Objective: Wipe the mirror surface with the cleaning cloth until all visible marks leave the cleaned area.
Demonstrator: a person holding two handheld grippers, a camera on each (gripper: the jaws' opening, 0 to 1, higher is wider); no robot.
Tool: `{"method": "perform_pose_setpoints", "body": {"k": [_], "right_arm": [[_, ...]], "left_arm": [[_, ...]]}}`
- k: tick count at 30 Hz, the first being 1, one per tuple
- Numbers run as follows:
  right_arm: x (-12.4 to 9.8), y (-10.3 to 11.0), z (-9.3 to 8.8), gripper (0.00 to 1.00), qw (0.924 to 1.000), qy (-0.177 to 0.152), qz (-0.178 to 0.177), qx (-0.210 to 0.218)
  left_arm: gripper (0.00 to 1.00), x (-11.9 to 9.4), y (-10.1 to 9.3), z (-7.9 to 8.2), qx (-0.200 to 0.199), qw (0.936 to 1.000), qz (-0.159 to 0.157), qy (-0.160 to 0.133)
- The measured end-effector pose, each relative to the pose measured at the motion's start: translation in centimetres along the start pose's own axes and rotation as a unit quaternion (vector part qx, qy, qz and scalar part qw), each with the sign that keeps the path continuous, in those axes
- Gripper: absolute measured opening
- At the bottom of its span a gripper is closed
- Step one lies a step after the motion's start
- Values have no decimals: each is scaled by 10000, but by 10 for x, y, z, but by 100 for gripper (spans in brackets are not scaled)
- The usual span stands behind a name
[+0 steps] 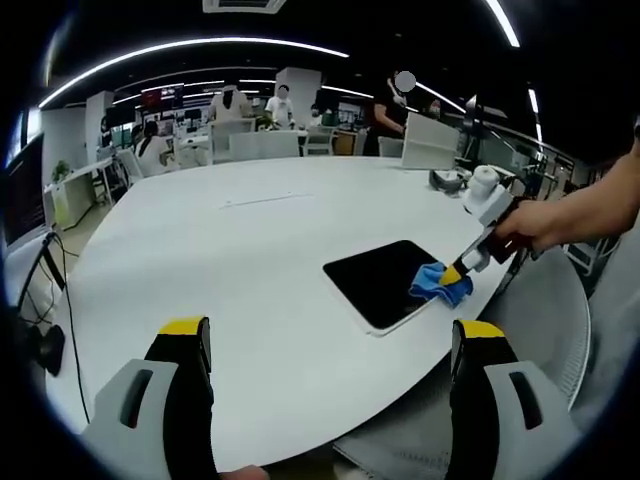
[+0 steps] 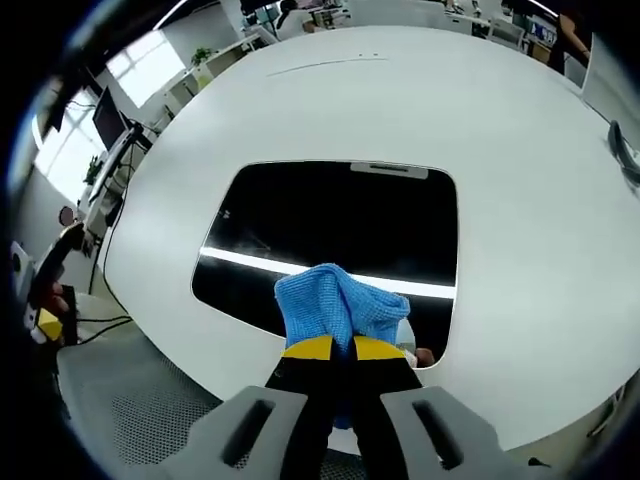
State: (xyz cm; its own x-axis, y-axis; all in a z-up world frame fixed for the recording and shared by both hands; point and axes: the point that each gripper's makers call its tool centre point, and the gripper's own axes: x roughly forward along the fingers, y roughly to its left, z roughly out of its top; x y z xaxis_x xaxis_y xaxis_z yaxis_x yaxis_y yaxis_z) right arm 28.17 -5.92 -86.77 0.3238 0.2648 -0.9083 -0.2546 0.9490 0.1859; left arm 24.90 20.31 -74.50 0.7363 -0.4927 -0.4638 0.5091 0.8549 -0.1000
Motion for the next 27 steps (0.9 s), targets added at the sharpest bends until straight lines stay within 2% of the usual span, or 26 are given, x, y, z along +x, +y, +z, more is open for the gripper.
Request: {"method": "perform_pose_setpoints", "body": {"k": [3,8,10,12,17,27], "right_arm": [[0,0,1,0,9999,45,-14,-99],[1,0,0,0,9999,71,-45,-141],[0,-1,0,0,9999,61,-28,-152],[0,-2,1,0,9999,90,-16,-98],[-1,-2,1,0,10000,77,39,-12],[-2,-10,0,0,9999,54,103,108]], "left_arm": [[99,1,1,-3,58,10000,18,61],[99,2,1,3,-1,10000,51,-61],[99,4,0,-2,61,10000,32,72],[99,3,-1,2,55,10000,21,-25],[99,1,1,-3,42,10000,42,68],[99,3,1,0,105,9999,29,43]]}}
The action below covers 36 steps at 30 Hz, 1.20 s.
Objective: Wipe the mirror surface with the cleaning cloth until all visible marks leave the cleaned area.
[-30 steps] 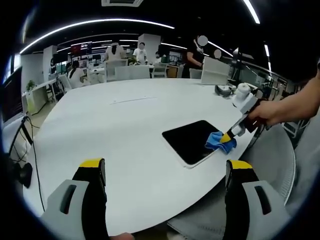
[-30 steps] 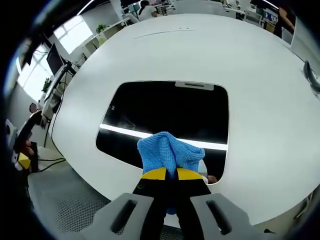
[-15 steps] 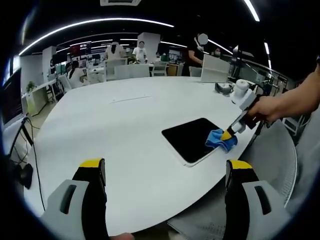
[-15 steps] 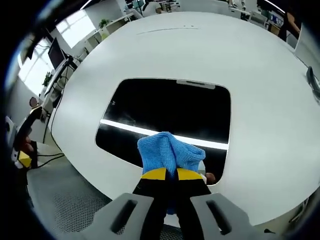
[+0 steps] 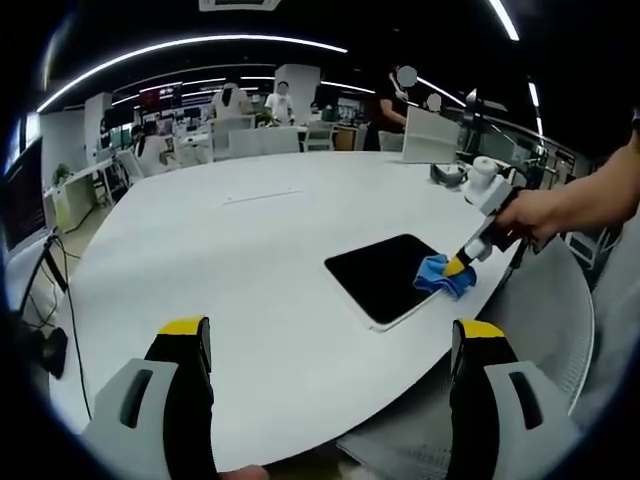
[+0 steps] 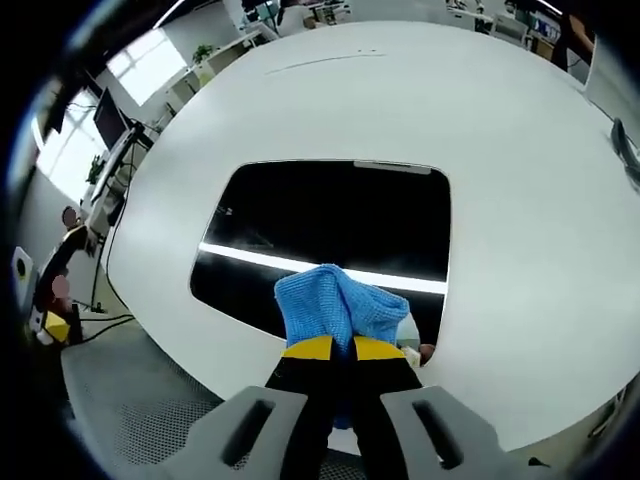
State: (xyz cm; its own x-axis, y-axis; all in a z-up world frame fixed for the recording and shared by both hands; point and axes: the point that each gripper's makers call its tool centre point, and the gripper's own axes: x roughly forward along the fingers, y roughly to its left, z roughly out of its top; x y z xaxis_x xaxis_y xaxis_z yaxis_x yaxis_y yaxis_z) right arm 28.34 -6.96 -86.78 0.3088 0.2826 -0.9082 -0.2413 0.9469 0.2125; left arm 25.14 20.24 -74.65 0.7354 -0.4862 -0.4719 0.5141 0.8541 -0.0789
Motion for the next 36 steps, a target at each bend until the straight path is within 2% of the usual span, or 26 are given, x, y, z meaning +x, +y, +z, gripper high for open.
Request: {"method": "perform_pose_setpoints", "body": {"k": [19,36], "right_arm": [[-10,-31,-4,0,9997,-17,-178,161],[-8,-37,-3,0,9993,29,-231,280]], "left_arm": [[99,16,-2,6,-10,10000,-79,-59],[99,23,4,9,-41,9999,-114,-108]]}}
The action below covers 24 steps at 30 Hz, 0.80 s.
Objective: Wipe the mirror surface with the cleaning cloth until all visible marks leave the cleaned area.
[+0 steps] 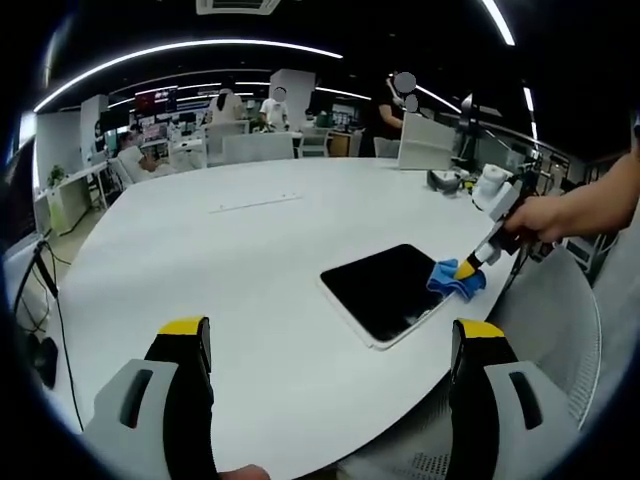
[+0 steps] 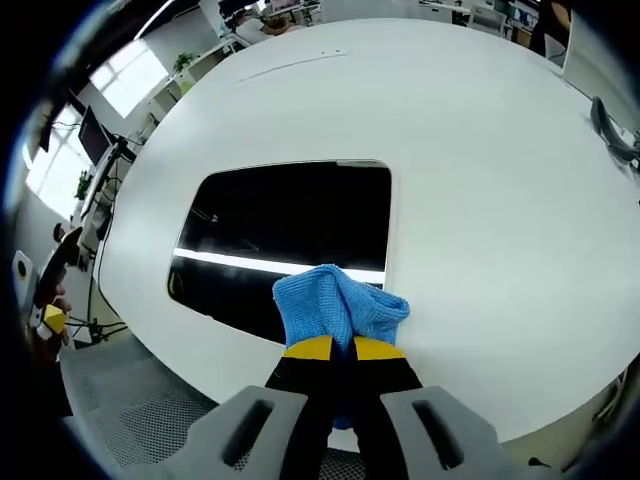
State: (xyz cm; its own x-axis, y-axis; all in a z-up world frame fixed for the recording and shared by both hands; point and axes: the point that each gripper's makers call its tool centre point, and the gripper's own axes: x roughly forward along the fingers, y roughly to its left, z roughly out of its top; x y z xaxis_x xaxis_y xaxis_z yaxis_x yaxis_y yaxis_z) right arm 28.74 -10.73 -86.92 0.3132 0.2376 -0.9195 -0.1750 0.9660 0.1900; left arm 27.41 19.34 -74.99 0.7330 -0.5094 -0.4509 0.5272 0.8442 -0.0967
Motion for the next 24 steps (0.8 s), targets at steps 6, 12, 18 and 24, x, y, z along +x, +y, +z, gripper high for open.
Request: {"method": "perform_pose_setpoints", "body": {"k": [6,12,18,24], "right_arm": [[3,-1,10,0,9999,-33,-97,-18],[8,-4,25,0,9998,-96,-149,-86],[13,-7,39,0,9999,-39,-116,38],[17,-10,52,0,9999,1,-150,24]], "left_arm": [[99,0,4,-1,-69,10000,29,9],[99,1,8,-4,-140,9999,61,39],[99,0,10,-7,-168,9998,80,98],[99,2,8,-8,-158,9998,15,147]]}}
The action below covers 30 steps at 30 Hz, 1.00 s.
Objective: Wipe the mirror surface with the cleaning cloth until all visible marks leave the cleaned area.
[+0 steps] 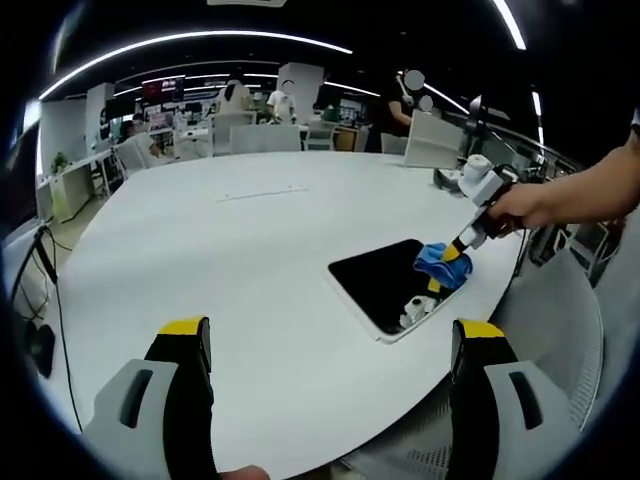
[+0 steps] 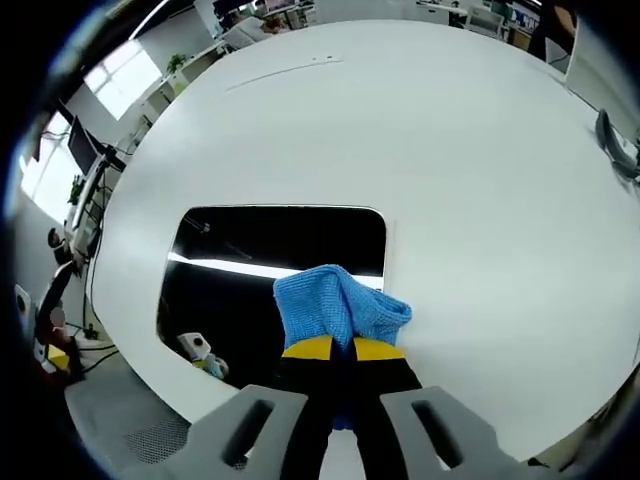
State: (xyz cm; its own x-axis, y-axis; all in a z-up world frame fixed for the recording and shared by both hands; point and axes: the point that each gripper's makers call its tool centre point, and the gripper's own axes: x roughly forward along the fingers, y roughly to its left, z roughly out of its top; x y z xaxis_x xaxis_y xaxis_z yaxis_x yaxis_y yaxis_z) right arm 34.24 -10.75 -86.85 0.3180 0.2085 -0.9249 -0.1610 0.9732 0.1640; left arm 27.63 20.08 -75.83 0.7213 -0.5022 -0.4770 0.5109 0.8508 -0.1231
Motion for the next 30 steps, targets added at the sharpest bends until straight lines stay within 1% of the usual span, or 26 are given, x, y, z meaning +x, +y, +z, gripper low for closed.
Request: {"method": "perform_pose_setpoints", "body": {"k": [3,10,13,14,15,18,23,26,28,29,30], "right_arm": [[2,-1,6,0,10000,37,-31,38],[9,-6,26,0,9999,-21,-136,-4],[11,-7,32,0,9998,-47,-175,-57],[13,-9,35,0,9997,-110,-195,-108],[13,-9,35,0,9997,-132,-205,-98],[13,-8,38,0,9994,-177,-223,-171],[13,-8,44,0,9992,-233,-183,-277],[16,-12,50,0,9993,-232,-152,-255],[16,-12,50,0,9996,-201,-146,-95],[17,-12,53,0,9995,-243,-141,-148],[19,-14,58,0,9990,-310,-136,-289]], "left_arm": [[99,3,4,-3,-65,9999,-47,64],[99,3,4,1,-41,9999,-97,17],[99,-2,5,5,-43,10000,-60,-50],[99,-4,5,6,-68,9999,-45,-74],[99,-6,6,6,-73,9999,-36,-82],[99,-11,9,2,-104,9999,55,-52],[99,-19,6,-2,-128,9998,165,-55],[99,-21,6,-4,-191,9993,308,-76],[99,-21,5,-7,-289,9986,431,-108],[99,-20,5,-9,-298,9984,461,-117],[99,-19,3,-10,-298,9982,507,-119]]}}
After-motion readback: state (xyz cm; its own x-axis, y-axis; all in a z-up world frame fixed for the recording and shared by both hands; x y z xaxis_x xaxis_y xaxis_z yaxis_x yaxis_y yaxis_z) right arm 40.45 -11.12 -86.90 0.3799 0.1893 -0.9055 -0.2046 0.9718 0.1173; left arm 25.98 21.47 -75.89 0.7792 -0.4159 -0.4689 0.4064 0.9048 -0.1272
